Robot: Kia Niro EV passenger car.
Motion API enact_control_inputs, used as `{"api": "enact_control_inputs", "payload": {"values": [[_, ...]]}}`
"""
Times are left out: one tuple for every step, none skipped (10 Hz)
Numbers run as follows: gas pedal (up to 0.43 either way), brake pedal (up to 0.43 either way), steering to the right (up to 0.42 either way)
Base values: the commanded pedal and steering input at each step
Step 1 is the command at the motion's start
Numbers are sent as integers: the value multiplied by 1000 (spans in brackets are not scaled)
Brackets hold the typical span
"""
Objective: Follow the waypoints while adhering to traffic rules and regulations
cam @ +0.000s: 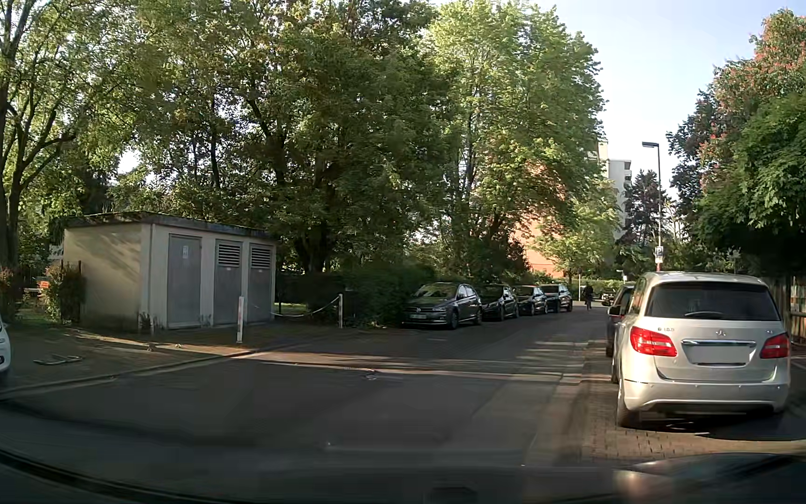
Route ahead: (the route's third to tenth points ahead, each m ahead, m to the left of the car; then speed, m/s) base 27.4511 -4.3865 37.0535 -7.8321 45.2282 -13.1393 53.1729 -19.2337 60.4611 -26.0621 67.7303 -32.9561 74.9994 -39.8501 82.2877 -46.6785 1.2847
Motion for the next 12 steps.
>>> {"api": "enact_control_inputs", "payload": {"values": [[0,6,-404],[0,0,-377],[0,0,-344],[0,0,-309],[0,0,-260],[0,0,-222],[0,0,-167],[0,0,-119],[0,0,-82],[0,0,-53],[0,6,-4],[0,0,34]]}}
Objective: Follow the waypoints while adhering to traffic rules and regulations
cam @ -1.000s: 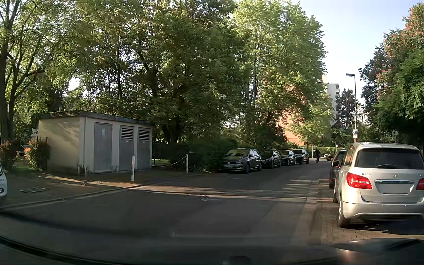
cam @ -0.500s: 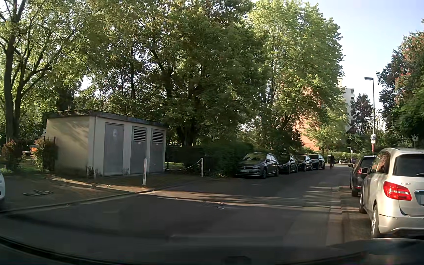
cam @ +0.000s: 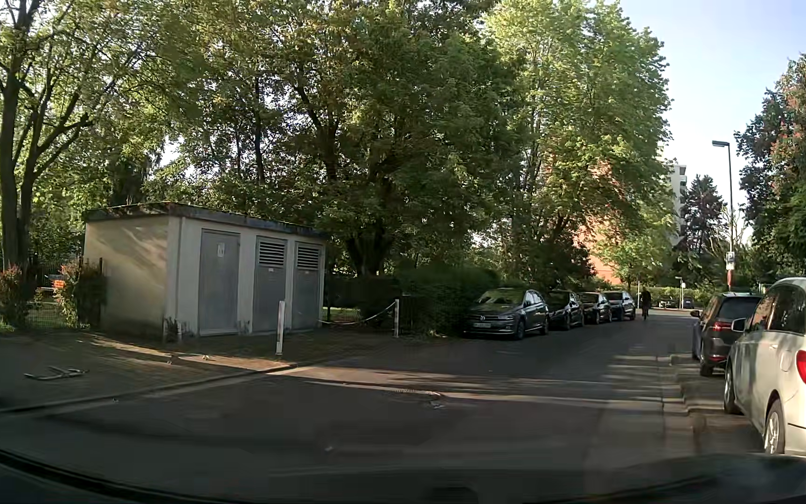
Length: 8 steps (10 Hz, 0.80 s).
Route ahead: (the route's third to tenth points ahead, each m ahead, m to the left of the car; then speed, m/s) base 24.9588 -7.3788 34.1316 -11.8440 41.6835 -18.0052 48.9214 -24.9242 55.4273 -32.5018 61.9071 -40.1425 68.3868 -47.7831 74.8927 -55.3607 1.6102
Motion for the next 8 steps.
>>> {"api": "enact_control_inputs", "payload": {"values": [[0,0,53],[0,0,74],[0,0,101],[0,0,123],[0,0,146],[0,0,161],[0,0,167],[0,0,169]]}}
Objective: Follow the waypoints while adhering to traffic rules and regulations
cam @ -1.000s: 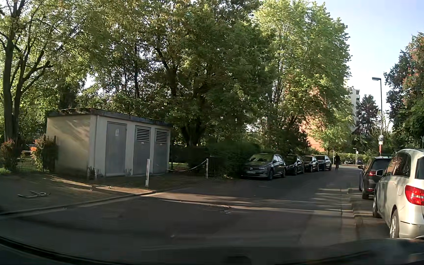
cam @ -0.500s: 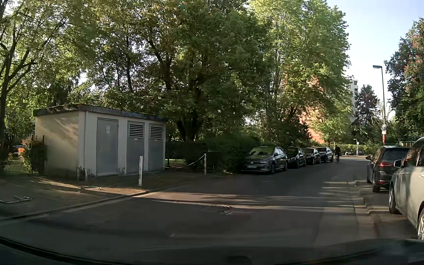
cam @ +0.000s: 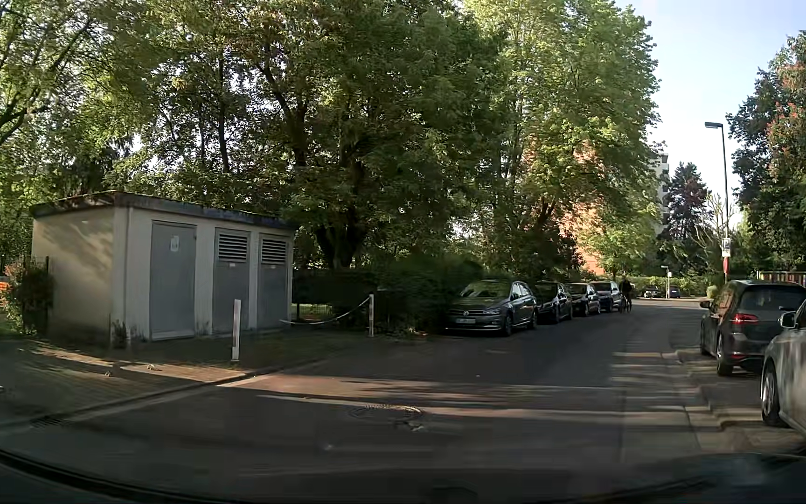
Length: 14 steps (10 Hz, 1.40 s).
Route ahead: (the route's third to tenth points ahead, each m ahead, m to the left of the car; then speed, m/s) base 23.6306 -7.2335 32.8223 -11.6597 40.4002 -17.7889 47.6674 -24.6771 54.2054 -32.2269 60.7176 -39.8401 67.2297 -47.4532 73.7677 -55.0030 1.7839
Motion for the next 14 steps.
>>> {"api": "enact_control_inputs", "payload": {"values": [[0,0,170],[0,0,170],[0,0,171],[0,0,173],[0,0,176],[0,6,179],[0,0,185],[8,0,195],[28,0,203],[28,0,216],[28,0,229],[47,0,244],[79,0,272],[79,0,296]]}}
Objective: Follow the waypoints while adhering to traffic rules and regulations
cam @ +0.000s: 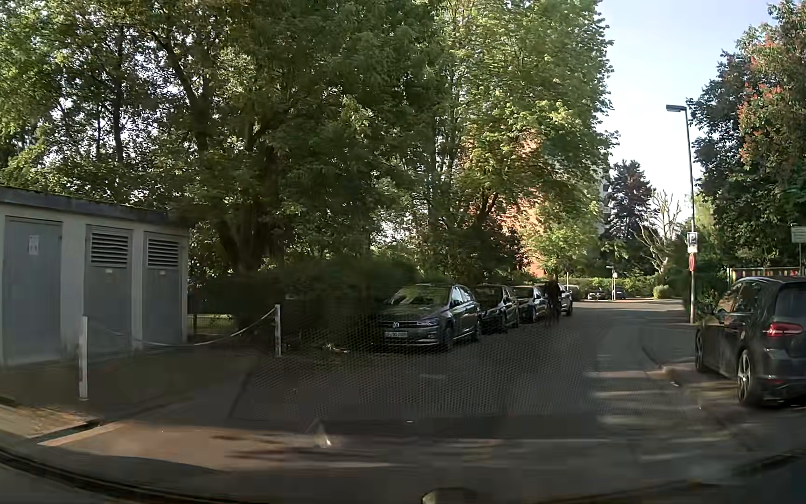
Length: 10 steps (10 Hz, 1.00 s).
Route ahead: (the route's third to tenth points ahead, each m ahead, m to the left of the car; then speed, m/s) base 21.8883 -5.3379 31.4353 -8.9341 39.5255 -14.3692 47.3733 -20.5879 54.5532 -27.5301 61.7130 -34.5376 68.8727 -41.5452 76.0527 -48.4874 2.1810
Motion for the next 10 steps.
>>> {"api": "enact_control_inputs", "payload": {"values": [[79,0,310],[79,0,324],[87,6,332],[98,0,340],[110,0,351],[110,0,356],[110,0,347],[118,0,324],[138,0,294],[150,6,275]]}}
